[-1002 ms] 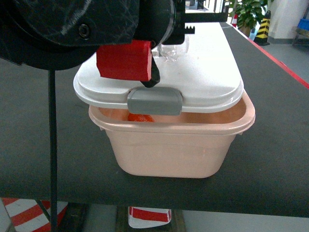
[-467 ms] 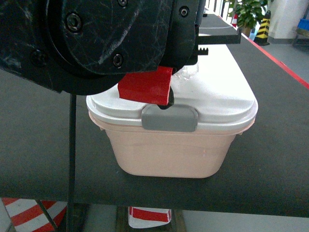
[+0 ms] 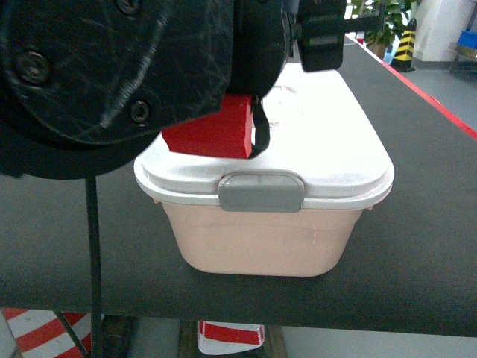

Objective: Pick capacitor and pack into box

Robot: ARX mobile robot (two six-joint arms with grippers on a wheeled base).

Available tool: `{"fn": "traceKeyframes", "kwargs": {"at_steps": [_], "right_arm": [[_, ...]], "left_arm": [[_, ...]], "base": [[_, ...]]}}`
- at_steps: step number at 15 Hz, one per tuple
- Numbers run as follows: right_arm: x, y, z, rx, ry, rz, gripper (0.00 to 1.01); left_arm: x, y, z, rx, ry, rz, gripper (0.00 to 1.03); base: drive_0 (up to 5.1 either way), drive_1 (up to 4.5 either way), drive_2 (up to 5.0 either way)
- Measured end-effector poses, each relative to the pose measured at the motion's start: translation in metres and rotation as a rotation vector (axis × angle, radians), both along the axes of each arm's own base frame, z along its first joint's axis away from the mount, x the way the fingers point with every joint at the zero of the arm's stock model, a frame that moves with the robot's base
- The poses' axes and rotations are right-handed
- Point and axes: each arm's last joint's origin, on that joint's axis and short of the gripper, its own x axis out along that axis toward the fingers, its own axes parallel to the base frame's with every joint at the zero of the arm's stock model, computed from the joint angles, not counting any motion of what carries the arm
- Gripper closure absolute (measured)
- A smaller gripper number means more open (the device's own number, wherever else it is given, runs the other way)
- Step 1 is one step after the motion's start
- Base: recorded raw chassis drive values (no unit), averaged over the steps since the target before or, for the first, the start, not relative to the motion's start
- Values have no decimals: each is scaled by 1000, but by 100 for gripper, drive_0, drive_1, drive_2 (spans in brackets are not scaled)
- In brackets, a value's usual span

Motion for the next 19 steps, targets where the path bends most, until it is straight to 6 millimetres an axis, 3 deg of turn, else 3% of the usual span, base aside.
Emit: {"fn": "traceKeyframes", "kwargs": {"at_steps": [2, 4, 6, 9, 13, 16, 19], "right_arm": [[0, 0, 0, 0, 1, 0, 3], [0, 0, 0, 0, 1, 0, 3], [0, 0, 0, 0, 1, 0, 3], [0, 0, 0, 0, 1, 0, 3], [0, 0, 0, 0, 1, 0, 3], [0, 0, 0, 0, 1, 0, 3], [0, 0, 0, 0, 1, 0, 3]], "left_arm": [[-5, 14, 19, -46, -101, -20, 24], [-10, 39, 24, -53, -152, -12, 3], [-21, 80, 24, -29, -202, 46, 5], [-70, 156, 25, 32, -285, 165, 5], [-149, 213, -25, 85, -123, 143, 5], [-152, 214, -25, 70, -125, 138, 5], [-169, 223, -32, 121, -57, 171, 45]], "base": [[0, 0, 0], [0, 0, 0], [0, 0, 0], [0, 0, 0], [0, 0, 0], [0, 0, 0], [0, 0, 0]]}}
